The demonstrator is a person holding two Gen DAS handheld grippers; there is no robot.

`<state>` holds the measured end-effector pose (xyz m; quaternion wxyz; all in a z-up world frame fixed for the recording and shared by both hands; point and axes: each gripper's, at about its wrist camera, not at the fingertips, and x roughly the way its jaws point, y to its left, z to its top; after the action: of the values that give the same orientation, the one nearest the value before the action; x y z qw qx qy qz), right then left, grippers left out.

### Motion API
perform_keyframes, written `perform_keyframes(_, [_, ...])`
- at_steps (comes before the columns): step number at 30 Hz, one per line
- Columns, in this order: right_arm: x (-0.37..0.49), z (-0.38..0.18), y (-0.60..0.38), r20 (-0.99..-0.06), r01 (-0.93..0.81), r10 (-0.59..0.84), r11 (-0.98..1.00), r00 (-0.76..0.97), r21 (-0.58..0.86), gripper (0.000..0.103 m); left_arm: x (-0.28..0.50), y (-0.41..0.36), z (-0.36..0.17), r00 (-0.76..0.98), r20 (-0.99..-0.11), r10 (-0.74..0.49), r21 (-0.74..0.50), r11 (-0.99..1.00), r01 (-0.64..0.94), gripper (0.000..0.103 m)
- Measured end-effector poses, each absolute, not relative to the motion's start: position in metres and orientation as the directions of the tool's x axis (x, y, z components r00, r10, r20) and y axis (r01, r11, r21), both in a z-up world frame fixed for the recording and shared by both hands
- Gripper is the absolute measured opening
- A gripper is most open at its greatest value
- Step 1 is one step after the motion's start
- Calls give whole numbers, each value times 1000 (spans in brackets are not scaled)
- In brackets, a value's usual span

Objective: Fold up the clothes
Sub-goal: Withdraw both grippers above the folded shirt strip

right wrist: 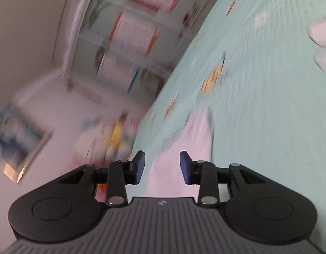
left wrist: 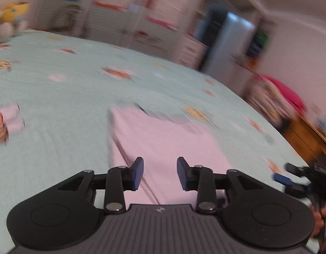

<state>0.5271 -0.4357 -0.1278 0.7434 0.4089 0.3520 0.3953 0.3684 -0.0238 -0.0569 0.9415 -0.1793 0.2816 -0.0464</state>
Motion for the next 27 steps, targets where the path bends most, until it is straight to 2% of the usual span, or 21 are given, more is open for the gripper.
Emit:
perform_keyframes(3, [441,-127,-446,-257,-299,924,340,285,892,39,325,-53,-68,806,-549,-221,-344,939,24,39])
perform_keyframes(8, [322,-134,-438,-271,-274,947,310,170,911,41,258,-100,-89,760,-600,-249,-306,950,70,41])
perform_keyframes(10, [291,-139,-441,-240,-231,958,271,154,934,42,231,-118,-98,741,-620,-258,-291,953,89,53])
perform_keyframes(11, [277,-142,-443,-226,-210,963,254,147,944,42,218,-128,-102,731,-630,-263,-284,954,98,56])
perform_keyframes(13, [259,-152,-438,-281,-214,951,304,129,928,42,191,-146,-111,710,-650,-271,-270,956,118,59])
perform_keyframes(14, [252,-158,-434,-320,-222,940,339,120,914,34,178,-156,-115,700,-659,-275,-263,956,128,59])
perform_keyframes(15, [245,-160,-432,-364,-249,922,387,133,888,11,165,-165,-119,689,-669,-278,-256,957,138,60])
perform_keyframes(16, [242,-158,-432,-394,-258,907,420,149,870,0,160,-172,-120,686,-677,-266,-238,961,138,60])
perform_keyframes(17, [242,-157,-433,-409,-245,899,436,156,866,0,160,-174,-117,687,-681,-252,-228,965,129,60])
perform_keyframes(18, [241,-155,-434,-411,-233,896,441,166,867,6,161,-176,-113,687,-684,-244,-228,967,116,59])
perform_keyframes(19, [238,-151,-436,-406,-232,896,440,182,868,21,159,-177,-108,690,-680,-247,-241,965,108,57])
perform_keyframes(21, [223,-140,-438,-384,-261,903,424,193,867,35,151,-176,-96,707,-655,-266,-276,956,104,58])
perform_keyframes(25, [198,-139,-439,-381,-269,910,412,161,870,36,132,-191,-99,699,-661,-273,-268,956,120,62])
perform_keyframes(26, [195,-139,-438,-393,-269,904,427,170,864,34,133,-196,-109,671,-692,-266,-261,959,111,62])
perform_keyframes(27, [193,-139,-438,-405,-269,897,441,179,857,25,134,-200,-119,657,-710,-254,-250,963,102,62])
